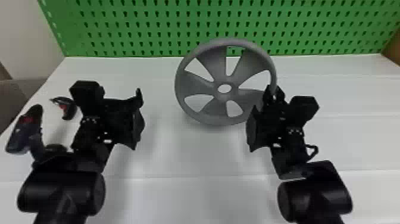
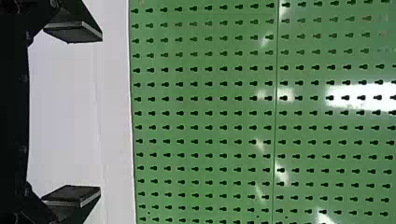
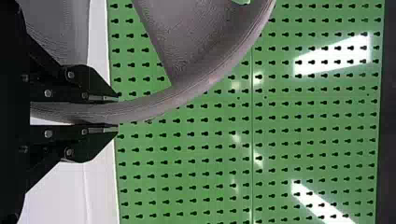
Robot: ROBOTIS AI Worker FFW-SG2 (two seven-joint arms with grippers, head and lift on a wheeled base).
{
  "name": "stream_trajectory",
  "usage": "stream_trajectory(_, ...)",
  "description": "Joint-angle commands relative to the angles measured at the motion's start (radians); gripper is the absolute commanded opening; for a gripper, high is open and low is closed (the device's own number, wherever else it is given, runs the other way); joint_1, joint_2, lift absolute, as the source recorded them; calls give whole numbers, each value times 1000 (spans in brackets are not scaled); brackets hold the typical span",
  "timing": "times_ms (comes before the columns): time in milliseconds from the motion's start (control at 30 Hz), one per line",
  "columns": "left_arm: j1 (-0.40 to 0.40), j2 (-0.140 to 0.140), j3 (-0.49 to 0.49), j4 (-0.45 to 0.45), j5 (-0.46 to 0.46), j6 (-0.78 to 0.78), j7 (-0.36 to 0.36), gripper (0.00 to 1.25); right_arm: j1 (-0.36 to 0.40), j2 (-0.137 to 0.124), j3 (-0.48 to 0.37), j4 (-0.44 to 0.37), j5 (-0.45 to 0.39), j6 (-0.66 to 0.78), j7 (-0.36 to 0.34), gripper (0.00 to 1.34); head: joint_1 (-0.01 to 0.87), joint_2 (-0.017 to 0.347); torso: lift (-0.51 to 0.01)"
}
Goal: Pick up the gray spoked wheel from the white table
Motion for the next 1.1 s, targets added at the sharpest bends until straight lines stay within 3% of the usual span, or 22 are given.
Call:
stream_trajectory(0,-1,0,0,0,0,0,0,1120,-1,-3,1,0,-1,0,0,201,767,35,-107)
stream_trajectory(1067,-4,0,2,-2,5,0,-5,1120,-6,-1,8,-2,-1,6,0,203,767,35,-107)
